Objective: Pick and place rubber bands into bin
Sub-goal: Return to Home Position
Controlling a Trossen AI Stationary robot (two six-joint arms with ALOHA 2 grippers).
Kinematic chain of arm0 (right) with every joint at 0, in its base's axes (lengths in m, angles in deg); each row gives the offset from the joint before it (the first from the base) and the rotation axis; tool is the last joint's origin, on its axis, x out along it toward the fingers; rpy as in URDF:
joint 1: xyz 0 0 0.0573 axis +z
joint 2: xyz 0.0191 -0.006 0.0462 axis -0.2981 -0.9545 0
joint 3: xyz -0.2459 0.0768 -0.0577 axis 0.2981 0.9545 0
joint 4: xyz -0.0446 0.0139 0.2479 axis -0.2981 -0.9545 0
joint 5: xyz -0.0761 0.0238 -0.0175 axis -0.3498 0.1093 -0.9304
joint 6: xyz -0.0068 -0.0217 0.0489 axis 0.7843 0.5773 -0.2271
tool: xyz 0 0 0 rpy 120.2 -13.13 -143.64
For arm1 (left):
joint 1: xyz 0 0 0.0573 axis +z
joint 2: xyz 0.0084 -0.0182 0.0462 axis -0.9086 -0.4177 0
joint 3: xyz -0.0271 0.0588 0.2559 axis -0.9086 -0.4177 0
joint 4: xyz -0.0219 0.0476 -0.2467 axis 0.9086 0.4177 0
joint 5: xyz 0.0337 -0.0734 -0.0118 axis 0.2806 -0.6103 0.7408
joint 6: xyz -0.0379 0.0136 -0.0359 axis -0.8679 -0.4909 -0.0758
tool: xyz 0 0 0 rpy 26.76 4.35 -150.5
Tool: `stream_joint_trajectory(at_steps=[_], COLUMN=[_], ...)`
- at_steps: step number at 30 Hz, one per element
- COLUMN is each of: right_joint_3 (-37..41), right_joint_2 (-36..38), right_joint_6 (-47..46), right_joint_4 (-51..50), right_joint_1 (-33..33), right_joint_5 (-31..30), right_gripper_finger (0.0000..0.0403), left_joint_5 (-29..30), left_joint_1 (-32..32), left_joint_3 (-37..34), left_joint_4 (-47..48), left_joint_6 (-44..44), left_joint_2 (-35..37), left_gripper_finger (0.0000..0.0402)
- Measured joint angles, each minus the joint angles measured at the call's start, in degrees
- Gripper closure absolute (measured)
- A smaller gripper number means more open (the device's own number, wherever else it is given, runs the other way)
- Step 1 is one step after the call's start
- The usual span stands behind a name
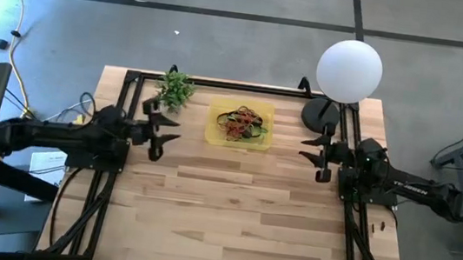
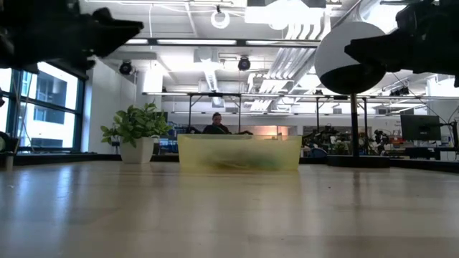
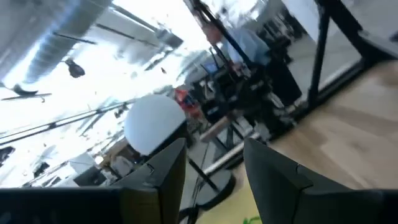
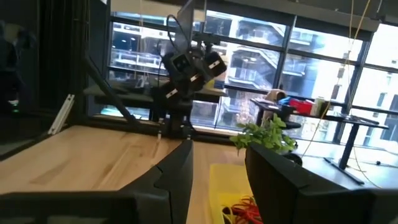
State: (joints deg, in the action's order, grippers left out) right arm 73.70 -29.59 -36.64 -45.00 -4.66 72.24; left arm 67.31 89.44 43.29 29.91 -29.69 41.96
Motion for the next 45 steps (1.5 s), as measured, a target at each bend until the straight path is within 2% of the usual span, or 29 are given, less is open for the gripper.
stream_joint_trajectory(at_steps=[3, 9, 17, 23, 31, 36, 41, 45], right_joint_3=[0.02, 0.02, 0.02, 0.04, 0.04, 0.07, 0.06, 0.02], right_joint_2=[0.18, 0.13, 0.11, 0.13, 2.87, 9.86, 16.85, 16.32], right_joint_6=[-0.85, -2.79, -2.69, -1.01, 0.51, 1.55, 0.79, 0.46], right_joint_4=[0.49, -0.32, -1.68, -4.90, -6.32, -9.09, -17.58, -18.43], right_joint_1=[0.00, 2.34, 11.66, 15.85, 13.61, 12.52, 12.31, 12.34], right_joint_5=[-0.47, -1.36, -13.09, -21.20, -18.19, -15.68, -15.64, -15.89], right_gripper_finger=[0.0265, 0.0265, 0.0265, 0.0265, 0.0265, 0.0265, 0.0265, 0.0265], left_joint_5=[0.26, 2.91, 11.24, 14.17, 12.90, 12.84, 12.83, 12.24], left_joint_1=[-0.40, -3.12, -10.20, -13.11, -12.89, -12.89, -12.90, -12.91], left_joint_3=[-2.64, -2.77, -2.79, -2.79, -2.79, -2.79, -2.79, -2.37], left_joint_4=[0.62, 10.69, 12.87, 16.93, 19.98, 25.36, 36.56, 39.59], left_joint_6=[-1.34, -2.69, -2.05, -1.76, -0.55, -0.18, -0.48, -1.39], left_joint_2=[5.07, 10.86, 11.71, 11.71, 14.08, 21.78, 33.21, 32.77], left_gripper_finger=[0.0252, 0.0252, 0.0252, 0.0252, 0.0252, 0.0252, 0.0252, 0.0252])
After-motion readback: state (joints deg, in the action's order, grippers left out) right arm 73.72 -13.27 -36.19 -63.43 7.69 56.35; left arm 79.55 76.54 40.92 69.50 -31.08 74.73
